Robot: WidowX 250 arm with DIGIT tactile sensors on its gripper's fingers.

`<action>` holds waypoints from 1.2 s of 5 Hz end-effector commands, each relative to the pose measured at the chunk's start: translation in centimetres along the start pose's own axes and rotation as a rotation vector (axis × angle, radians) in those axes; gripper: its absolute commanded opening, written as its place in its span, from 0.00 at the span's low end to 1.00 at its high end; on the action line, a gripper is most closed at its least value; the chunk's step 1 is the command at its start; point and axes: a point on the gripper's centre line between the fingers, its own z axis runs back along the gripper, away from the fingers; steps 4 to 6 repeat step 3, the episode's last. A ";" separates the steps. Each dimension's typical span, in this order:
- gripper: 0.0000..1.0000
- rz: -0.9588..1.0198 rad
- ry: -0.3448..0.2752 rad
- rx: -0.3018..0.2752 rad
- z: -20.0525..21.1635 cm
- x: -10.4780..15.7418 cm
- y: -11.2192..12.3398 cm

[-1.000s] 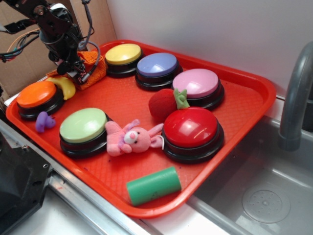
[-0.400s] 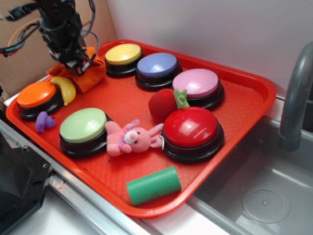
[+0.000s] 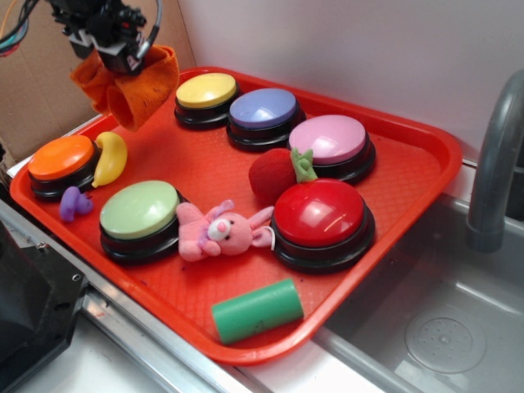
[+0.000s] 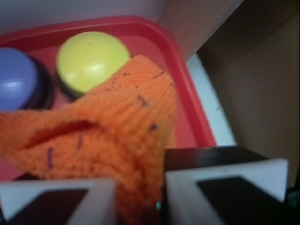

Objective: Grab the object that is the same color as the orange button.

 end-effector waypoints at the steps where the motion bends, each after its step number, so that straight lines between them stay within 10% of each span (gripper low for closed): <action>1: 0.00 -0.001 -0.044 -0.289 6.2 0.7 -3.7; 6: 0.00 0.038 -0.064 -0.327 7.4 -0.2 -5.8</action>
